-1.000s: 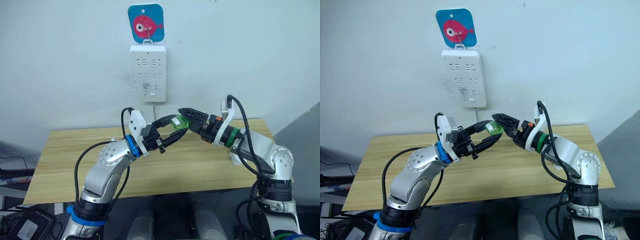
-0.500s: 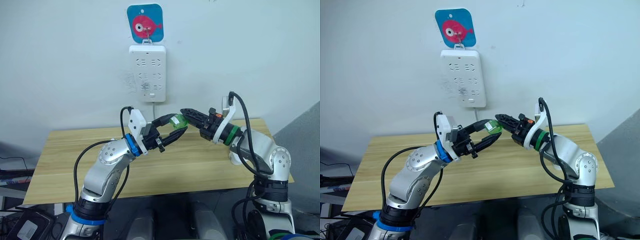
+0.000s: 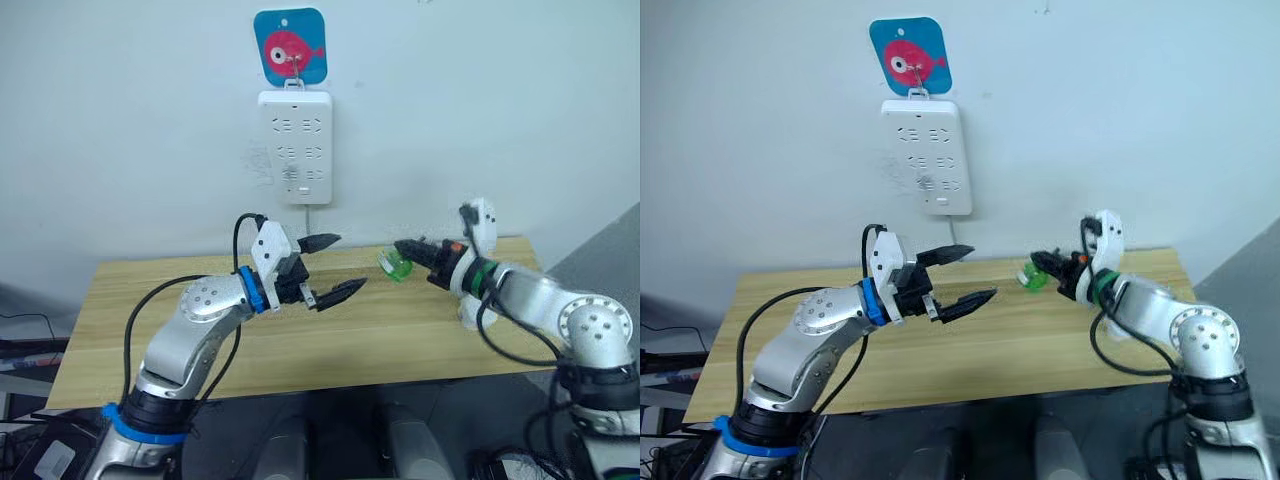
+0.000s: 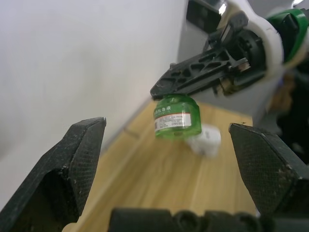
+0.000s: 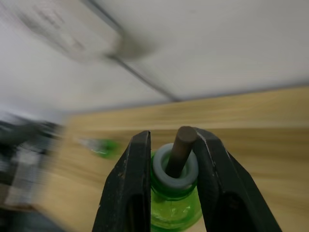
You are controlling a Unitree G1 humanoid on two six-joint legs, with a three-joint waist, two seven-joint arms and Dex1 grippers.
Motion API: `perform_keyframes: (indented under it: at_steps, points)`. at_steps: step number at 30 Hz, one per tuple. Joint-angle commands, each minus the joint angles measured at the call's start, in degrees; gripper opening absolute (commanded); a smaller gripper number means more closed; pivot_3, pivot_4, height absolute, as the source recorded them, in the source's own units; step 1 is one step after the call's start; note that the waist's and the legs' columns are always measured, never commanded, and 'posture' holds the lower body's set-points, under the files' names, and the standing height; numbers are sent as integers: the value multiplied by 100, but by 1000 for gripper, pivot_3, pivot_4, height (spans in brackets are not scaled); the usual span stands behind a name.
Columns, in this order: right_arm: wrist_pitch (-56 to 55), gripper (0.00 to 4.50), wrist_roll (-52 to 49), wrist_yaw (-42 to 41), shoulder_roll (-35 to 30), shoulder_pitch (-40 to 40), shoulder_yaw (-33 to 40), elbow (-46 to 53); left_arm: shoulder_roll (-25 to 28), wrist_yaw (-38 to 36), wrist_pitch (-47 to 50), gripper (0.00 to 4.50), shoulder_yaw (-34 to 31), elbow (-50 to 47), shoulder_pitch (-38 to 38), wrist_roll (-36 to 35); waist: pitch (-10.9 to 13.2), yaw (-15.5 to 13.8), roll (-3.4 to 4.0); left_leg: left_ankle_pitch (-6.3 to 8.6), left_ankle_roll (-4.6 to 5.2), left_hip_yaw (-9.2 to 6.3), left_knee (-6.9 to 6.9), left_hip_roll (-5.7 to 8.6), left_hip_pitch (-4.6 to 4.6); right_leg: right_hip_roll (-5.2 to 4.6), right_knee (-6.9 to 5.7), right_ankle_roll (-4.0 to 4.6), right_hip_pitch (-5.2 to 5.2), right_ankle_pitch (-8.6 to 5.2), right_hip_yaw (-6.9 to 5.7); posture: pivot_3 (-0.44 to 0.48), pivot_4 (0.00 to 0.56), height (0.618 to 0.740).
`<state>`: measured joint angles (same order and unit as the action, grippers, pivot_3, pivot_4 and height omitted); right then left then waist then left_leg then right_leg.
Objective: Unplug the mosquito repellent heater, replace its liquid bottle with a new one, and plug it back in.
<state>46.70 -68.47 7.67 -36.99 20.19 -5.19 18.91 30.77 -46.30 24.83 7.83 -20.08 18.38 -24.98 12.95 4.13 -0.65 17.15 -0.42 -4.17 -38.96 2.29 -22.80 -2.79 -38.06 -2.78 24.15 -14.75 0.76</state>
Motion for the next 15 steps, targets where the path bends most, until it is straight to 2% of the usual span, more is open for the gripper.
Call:
perform_keyframes:
  at_steps: [1, 3, 6, 12, 15]
  points:
    - [-2424, 852, 3604, -1224, -277, -333, -1530, -513, 206, -467, 226, 4500, 210, -304, 167, -165, 0, 0, -1, 0, -1, 1, -1, 3, 1, 1, 1, -4, -1, -2, -2, -69, 221, 740]
    - [-3471, 852, 4696, -1238, -6, -341, -1754, -1293, 255, -605, 239, 4500, 289, -280, 225, -128, 0, 0, -2, -9, -15, 16, -3, 4, 3, -3, 3, -6, 0, -3, 7, -69, 221, 740]
    - [-4514, 852, 5665, -1159, 430, -292, -1733, -2338, 226, -667, 85, 4500, 354, -148, 357, 50, 1, -6, -2, -15, -26, 30, -7, 3, 5, -17, 2, -4, 2, -2, 18, -66, 222, 740]
    - [-5325, 852, 6213, -1486, 1185, -18, -1311, -4031, 292, -797, 26, 4500, 312, 10, 497, 151, 1, -36, -2, -15, -27, 29, -3, 0, 10, -26, 0, -1, 2, -1, 19, -65, 232, 740]
    - [-5399, 852, 6218, -1663, 1464, 151, -1011, -4714, 228, -612, -135, 4500, 272, 141, 544, 353, 1, -62, -2, -15, -27, 27, -2, 0, 10, -29, 0, -1, 1, 0, 19, -61, 238, 740]
